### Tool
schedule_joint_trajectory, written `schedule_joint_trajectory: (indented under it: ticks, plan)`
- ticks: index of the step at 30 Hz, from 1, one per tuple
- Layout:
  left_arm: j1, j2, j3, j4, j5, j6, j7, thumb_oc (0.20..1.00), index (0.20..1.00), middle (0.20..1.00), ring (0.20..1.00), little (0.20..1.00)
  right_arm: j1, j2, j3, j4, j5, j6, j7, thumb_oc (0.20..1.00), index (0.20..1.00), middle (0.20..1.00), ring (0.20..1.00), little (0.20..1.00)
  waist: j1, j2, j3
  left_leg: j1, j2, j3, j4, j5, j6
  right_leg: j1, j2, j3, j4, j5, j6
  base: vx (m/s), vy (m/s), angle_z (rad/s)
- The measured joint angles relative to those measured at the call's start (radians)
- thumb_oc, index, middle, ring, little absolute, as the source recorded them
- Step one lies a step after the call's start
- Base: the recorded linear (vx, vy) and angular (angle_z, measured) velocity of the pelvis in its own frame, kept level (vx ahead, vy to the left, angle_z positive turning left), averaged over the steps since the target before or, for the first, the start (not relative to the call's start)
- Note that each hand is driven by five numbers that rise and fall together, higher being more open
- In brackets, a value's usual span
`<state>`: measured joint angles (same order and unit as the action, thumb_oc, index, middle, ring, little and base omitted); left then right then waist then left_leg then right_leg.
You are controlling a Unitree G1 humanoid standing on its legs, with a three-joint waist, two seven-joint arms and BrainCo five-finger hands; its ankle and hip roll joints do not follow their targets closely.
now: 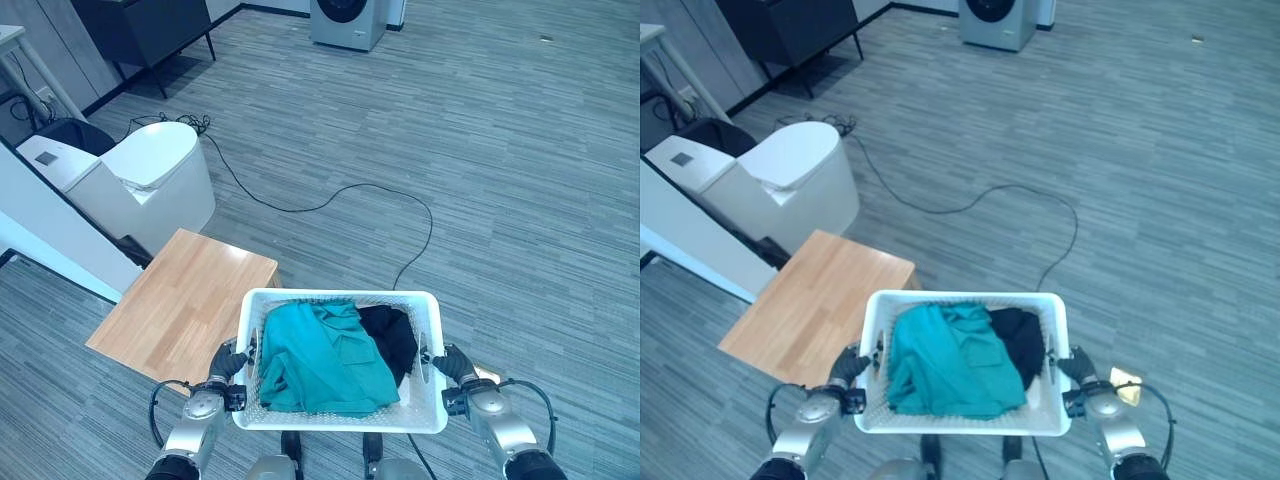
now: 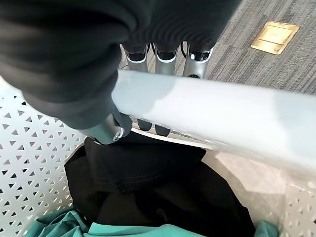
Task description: Grab the laundry basket,head to the washer,open it,put in the laundry and shut it.
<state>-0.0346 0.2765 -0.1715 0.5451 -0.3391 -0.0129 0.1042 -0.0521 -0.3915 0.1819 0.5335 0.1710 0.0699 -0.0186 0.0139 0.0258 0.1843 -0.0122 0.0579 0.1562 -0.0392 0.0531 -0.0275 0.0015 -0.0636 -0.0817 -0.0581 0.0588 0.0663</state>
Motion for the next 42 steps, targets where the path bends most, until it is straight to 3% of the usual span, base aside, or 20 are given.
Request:
schedule_joint_trajectory:
  ticks: [9,14,17,20,21,22,24,26,28,30,31,32,33,34,35,36,37,38,40,42]
  plan:
    - [-0.037,0.002,0.000,0.005,0.007,0.001,0.001,0.200,0.200,0.200,0.200,0.200,-0.036,0.000,0.001,0.029,0.001,0.001,-0.001,0.200,0.200,0.200,0.200,0.200,-0.011,-0.011,0.001,0.013,-0.016,0.022,-0.007,-0.008,0.010,-0.001,-0.006,0.025,0.001,0.006,0.010,0.06,0.072,-0.07]
    - [-0.041,0.008,-0.001,0.011,0.035,0.002,0.000,0.200,0.200,0.200,0.200,0.200,-0.046,0.016,0.000,0.069,0.005,0.001,0.001,0.200,0.200,0.200,0.200,0.200,-0.021,-0.027,-0.004,0.028,-0.036,0.052,-0.015,-0.026,0.034,-0.018,-0.023,0.052,0.031,-0.002,0.026,0.08,0.123,-0.16]
    - [-0.047,0.014,-0.001,0.014,0.035,0.007,0.000,0.200,0.200,0.200,0.200,0.200,-0.045,0.021,0.000,0.069,0.005,0.001,0.002,0.200,0.200,0.200,0.200,0.200,-0.034,-0.026,-0.002,0.027,-0.048,0.051,-0.017,-0.040,0.050,-0.113,-0.031,0.055,0.204,-0.027,0.059,0.09,0.153,-0.16]
    - [-0.056,0.020,-0.002,0.020,0.035,0.009,-0.001,0.200,0.200,0.200,0.200,0.200,-0.043,0.026,0.001,0.066,0.008,0.001,0.001,0.200,0.200,0.200,0.200,0.200,-0.049,-0.034,0.008,0.033,-0.060,0.052,-0.008,-0.048,0.080,-0.258,-0.052,0.051,0.486,-0.029,0.086,0.11,0.099,-0.10]
    - [-0.057,0.022,-0.002,0.021,0.035,0.009,-0.001,0.200,0.200,0.200,0.200,0.200,-0.047,0.027,0.001,0.065,0.008,0.001,0.001,0.200,0.200,0.200,0.200,0.200,-0.050,-0.036,0.021,0.042,-0.067,0.054,-0.010,-0.052,0.091,-0.307,-0.067,0.045,0.561,-0.023,0.108,0.24,0.047,-0.21]
    - [-0.054,0.023,-0.002,0.023,0.035,0.009,0.000,0.200,0.200,0.200,0.200,0.200,-0.045,0.028,0.001,0.063,0.008,0.001,0.001,0.200,0.200,0.200,0.200,0.200,-0.052,-0.037,0.027,0.046,-0.073,0.069,-0.017,-0.057,0.097,-0.347,-0.084,0.018,0.595,-0.057,0.131,0.28,0.002,-0.30]
    - [-0.056,0.026,-0.002,0.029,0.035,0.010,-0.001,0.200,0.200,0.200,0.200,0.200,-0.035,0.029,0.005,0.057,0.008,0.001,0.005,0.200,0.200,0.200,0.200,0.200,-0.058,-0.032,0.039,0.043,-0.089,0.072,-0.016,-0.065,0.107,-0.390,-0.086,-0.002,0.453,-0.086,0.127,0.34,-0.032,-0.18]
    - [-0.091,0.025,0.000,0.074,0.034,0.007,-0.003,0.200,0.200,0.200,0.200,0.200,-0.033,0.030,0.007,0.040,0.008,0.001,0.000,0.200,0.200,0.200,0.200,0.200,-0.066,-0.050,0.060,0.042,-0.117,0.075,-0.014,-0.074,0.110,-0.420,-0.095,-0.024,0.230,-0.061,0.148,0.39,-0.045,-0.03]
    - [-0.090,0.019,0.010,0.082,0.031,0.003,-0.003,0.200,0.200,0.200,0.200,0.200,-0.038,0.032,0.000,0.025,0.005,0.002,-0.006,0.200,0.200,0.200,0.200,0.200,-0.083,-0.069,0.072,0.045,-0.136,0.074,0.017,-0.108,0.111,-0.433,-0.110,-0.073,0.103,-0.039,0.137,0.41,-0.062,0.13]
    - [-0.087,0.015,0.010,0.080,0.031,0.002,-0.003,0.200,0.200,0.200,0.200,0.200,-0.036,0.031,-0.004,0.022,0.004,0.002,-0.006,0.200,0.200,0.200,0.200,0.200,-0.084,-0.069,0.072,0.046,-0.135,0.070,0.030,-0.121,0.108,-0.437,-0.108,-0.070,0.119,-0.035,0.132,0.40,-0.116,0.18]
    - [-0.075,0.012,0.007,0.066,0.031,0.000,-0.004,0.200,0.200,0.200,0.200,0.200,-0.027,0.024,-0.005,0.020,0.002,0.002,-0.004,0.200,0.200,0.200,0.200,0.200,-0.087,-0.071,0.058,0.048,-0.130,0.060,0.058,-0.145,0.113,-0.437,-0.098,-0.064,0.165,-0.013,0.107,0.28,-0.101,0.42]
    - [-0.072,0.005,-0.001,0.067,0.031,0.001,-0.001,0.200,0.200,0.200,0.200,0.200,-0.007,0.019,-0.006,0.015,0.002,0.003,-0.002,0.200,0.200,0.200,0.200,0.200,-0.089,-0.069,0.037,0.046,-0.119,0.026,0.082,-0.180,0.095,-0.412,-0.062,-0.030,0.224,-0.006,0.087,0.26,-0.109,1.11]
    - [-0.068,-0.009,-0.013,0.080,0.031,0.002,-0.001,0.200,0.200,0.200,0.200,0.200,0.034,0.017,-0.015,0.013,0.003,0.003,-0.003,0.200,0.200,0.200,0.200,0.200,-0.125,-0.055,0.015,0.038,-0.102,-0.038,0.147,-0.205,0.060,-0.342,-0.028,0.019,0.252,0.003,0.061,0.22,-0.142,1.37]
    - [-0.059,-0.012,-0.031,0.086,0.031,0.001,-0.003,0.200,0.200,0.200,0.200,0.200,0.067,0.007,-0.016,0.004,0.004,0.002,0.003,0.200,0.200,0.200,0.200,0.200,-0.140,-0.046,-0.003,0.030,-0.082,-0.064,0.199,-0.232,0.027,-0.278,-0.001,0.013,0.215,0.031,-0.037,0.41,-0.299,1.18]
    - [-0.053,-0.017,-0.037,0.097,0.030,0.001,-0.002,0.200,0.200,0.200,0.200,0.200,0.069,0.004,-0.016,0.008,0.004,0.003,0.002,0.200,0.200,0.200,0.200,0.200,-0.131,-0.034,-0.007,0.004,-0.063,-0.066,0.298,-0.251,-0.005,-0.260,0.016,0.002,0.223,0.002,-0.044,0.38,-0.312,0.81]
    - [-0.062,-0.019,-0.042,0.110,0.023,0.002,-0.005,0.200,0.200,0.200,0.200,0.200,0.073,-0.001,-0.024,0.001,0.006,0.001,0.004,0.200,0.200,0.200,0.200,0.200,-0.133,-0.035,-0.006,-0.179,-0.036,-0.095,0.667,-0.194,-0.090,-0.231,0.023,-0.043,0.233,-0.041,-0.104,0.41,-0.312,0.48]
    - [-0.086,-0.024,-0.054,0.121,0.023,0.000,-0.007,0.200,0.200,0.200,0.200,0.200,0.080,-0.009,-0.027,0.002,0.011,-0.003,0.004,0.200,0.200,0.200,0.200,0.200,-0.129,-0.045,0.001,-0.319,-0.015,-0.103,0.899,-0.050,-0.130,-0.221,0.017,-0.061,0.231,-0.047,-0.113,0.31,-0.165,0.41]
    - [-0.090,-0.025,-0.056,0.140,0.022,0.000,-0.003,0.200,0.200,0.200,0.200,0.200,0.080,-0.003,-0.026,0.011,0.011,-0.002,0.000,0.200,0.200,0.200,0.200,0.200,-0.120,-0.054,0.007,-0.379,0.004,-0.088,0.990,-0.050,-0.117,-0.190,0.024,-0.060,0.230,-0.051,-0.118,0.35,-0.075,0.05]
    - [-0.085,-0.023,-0.059,0.142,0.021,0.005,-0.009,0.200,0.200,0.200,0.200,0.200,0.079,-0.006,-0.025,0.010,0.011,-0.006,-0.004,0.200,0.200,0.200,0.200,0.200,-0.115,-0.062,0.010,-0.410,0.016,-0.056,0.936,-0.077,-0.094,-0.117,0.036,-0.061,0.186,-0.076,-0.135,0.25,0.007,0.00]
    - [-0.092,-0.023,-0.070,0.133,0.020,-0.002,-0.008,0.200,0.200,0.200,0.200,0.200,0.078,-0.015,-0.023,0.014,0.011,-0.006,-0.004,0.200,0.200,0.200,0.200,0.200,-0.103,-0.065,0.013,-0.416,-0.004,-0.038,0.706,-0.090,-0.074,-0.071,0.050,-0.052,0.152,-0.092,-0.137,0.55,0.074,-0.13]
